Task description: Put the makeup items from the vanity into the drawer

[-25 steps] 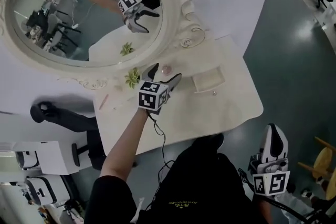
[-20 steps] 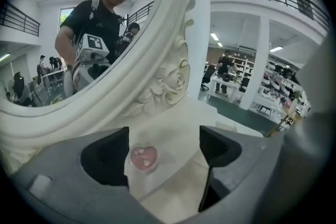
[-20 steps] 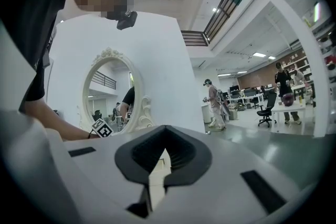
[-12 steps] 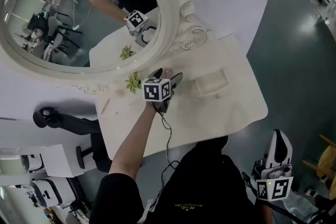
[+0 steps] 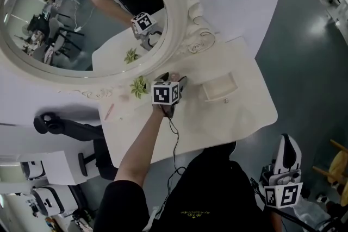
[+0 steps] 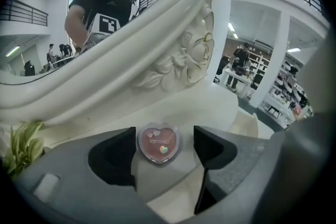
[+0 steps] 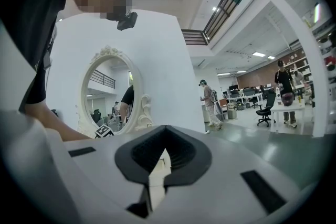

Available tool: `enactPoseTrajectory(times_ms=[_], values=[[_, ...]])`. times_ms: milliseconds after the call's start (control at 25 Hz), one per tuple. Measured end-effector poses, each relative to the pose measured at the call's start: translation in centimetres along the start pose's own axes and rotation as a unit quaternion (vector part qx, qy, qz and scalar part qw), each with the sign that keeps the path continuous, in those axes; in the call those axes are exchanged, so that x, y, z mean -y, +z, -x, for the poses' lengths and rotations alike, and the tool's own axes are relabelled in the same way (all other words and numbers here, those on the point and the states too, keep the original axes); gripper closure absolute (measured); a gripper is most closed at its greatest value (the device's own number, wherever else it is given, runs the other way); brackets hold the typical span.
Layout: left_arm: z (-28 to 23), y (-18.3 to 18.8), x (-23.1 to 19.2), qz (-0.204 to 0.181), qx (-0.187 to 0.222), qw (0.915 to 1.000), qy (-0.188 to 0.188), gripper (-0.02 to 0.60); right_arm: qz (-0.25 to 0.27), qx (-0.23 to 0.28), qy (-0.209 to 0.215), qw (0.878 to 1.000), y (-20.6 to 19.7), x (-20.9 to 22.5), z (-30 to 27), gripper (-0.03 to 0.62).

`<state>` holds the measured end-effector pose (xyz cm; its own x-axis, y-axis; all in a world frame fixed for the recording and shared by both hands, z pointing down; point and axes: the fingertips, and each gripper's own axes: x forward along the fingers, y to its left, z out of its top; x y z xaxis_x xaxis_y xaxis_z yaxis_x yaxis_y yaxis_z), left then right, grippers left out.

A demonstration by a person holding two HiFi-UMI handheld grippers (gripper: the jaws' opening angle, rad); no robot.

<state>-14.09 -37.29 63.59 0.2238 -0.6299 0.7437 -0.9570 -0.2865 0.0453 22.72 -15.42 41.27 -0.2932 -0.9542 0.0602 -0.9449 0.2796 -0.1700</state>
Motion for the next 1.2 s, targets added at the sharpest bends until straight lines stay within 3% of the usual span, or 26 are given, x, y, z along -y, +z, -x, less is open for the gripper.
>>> enactPoseTrajectory(times_ms=[160, 360, 560, 720, 840, 960, 1080, 1200], values=[[0.2, 0.1, -0.4, 0.007, -0.017, 0.9998, 0.004, 0.345, 0.0, 0.003, -0.003, 1.0, 0.1, 0.0, 0.0, 0.594], [0.3, 0.1, -0.4, 0.008, -0.027, 0.9996, 0.0, 0.345, 0.0, 0.007, -0.006, 1.0, 0.3, 0.2, 0.0, 0.594], [1.7, 1.5, 1.1, 0.002, 0.004, 0.9999, -0.017, 0.347, -0.001, 0.009, -0.011, 1.0, 0.2, 0.4, 0.3, 0.594], [4.0, 5.1, 6.2, -0.033, 0.038, 0.9966, -0.065, 0.347, -0.003, 0.013, -0.014, 1.0, 0.5, 0.5, 0.3, 0.594], [4.8, 6.2, 11.3, -0.059, 0.042, 0.9907, -0.116, 0.347, -0.004, 0.016, -0.017, 1.0, 0.6, 0.3, 0.5, 0.594], [4.0, 5.2, 15.9, -0.093, 0.01, 0.9831, -0.157, 0.347, -0.005, 0.016, -0.022, 1.0, 0.5, 0.5, 1.1, 0.594], [2.1, 2.9, 18.8, -0.127, -0.051, 0.9736, -0.183, 0.347, -0.006, 0.017, -0.033, 0.999, 0.4, 1.0, 1.7, 0.594], [0.6, 0.9, 20.3, -0.136, -0.112, 0.9645, -0.197, 0.347, -0.01, 0.02, -0.042, 0.999, 0.4, 1.6, 2.3, 0.594]])
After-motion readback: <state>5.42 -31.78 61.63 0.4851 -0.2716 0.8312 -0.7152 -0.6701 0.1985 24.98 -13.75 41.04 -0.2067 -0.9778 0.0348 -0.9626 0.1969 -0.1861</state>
